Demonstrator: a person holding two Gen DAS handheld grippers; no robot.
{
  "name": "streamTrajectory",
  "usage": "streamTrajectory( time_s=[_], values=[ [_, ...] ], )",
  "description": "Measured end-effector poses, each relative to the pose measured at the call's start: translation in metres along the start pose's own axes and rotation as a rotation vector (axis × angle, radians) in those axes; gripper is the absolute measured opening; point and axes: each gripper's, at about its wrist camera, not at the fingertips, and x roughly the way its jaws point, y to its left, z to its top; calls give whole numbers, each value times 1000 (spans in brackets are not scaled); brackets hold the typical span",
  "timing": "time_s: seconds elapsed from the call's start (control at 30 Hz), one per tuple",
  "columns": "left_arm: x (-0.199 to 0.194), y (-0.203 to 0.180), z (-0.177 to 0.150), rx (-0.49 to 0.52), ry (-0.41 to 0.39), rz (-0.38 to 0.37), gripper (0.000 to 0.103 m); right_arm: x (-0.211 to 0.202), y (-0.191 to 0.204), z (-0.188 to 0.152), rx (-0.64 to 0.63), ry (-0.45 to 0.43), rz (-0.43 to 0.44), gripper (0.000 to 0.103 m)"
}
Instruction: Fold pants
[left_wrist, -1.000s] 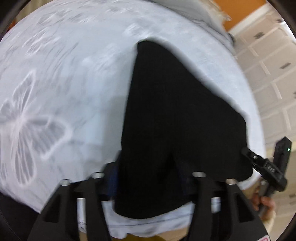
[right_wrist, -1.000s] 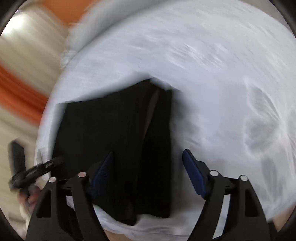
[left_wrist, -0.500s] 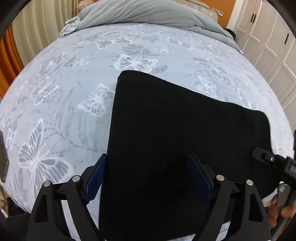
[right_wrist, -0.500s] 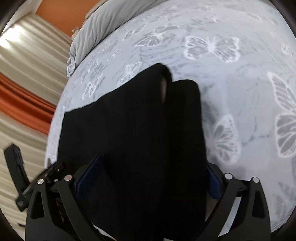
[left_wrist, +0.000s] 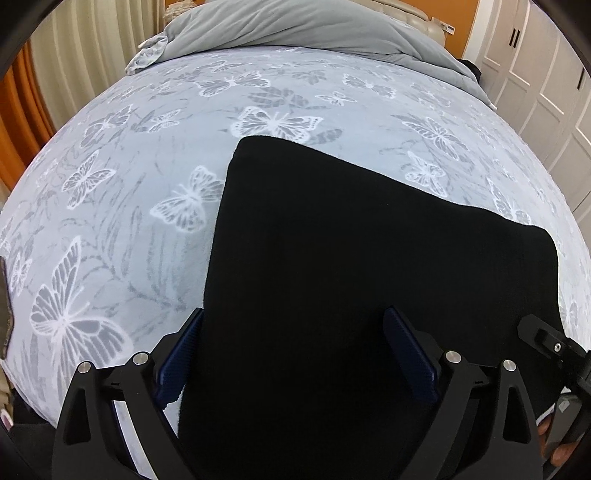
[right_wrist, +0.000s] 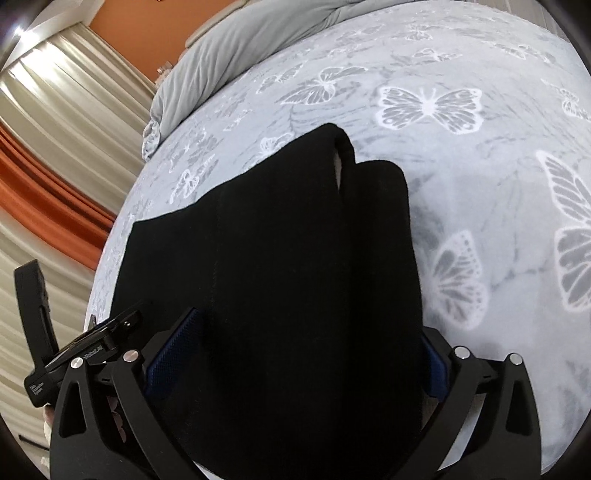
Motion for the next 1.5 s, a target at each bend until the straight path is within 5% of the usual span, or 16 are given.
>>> streamTrajectory(
  time_s=[0.2,0.37,0.53,1.0,1.1,1.2,1.3,1.5],
  values=[
    [-19,9,3,-43,-36,-147,90,-2,-6,1,27,-3,88,98],
    [7,19,3,-42,64,-134,96,3,-2,-2,-34,9,85,98],
    [26,45,7,-201,150,-281,98,8,4,-4,-114,3,71,98],
    [33,23,16,-217,57,-202,98,18,-10,17,11,-34,173,98],
    [29,25,14,-199,69,-257,97,12,-13,14,45,-5,218,88],
    [17,27,4,-155,104,-352,97,6,-16,5,72,37,276,87],
    [20,21,0,-97,116,-318,97,14,-11,7,25,57,234,88],
    [28,19,8,-175,107,-282,97,18,-9,13,67,42,236,82]
  ],
)
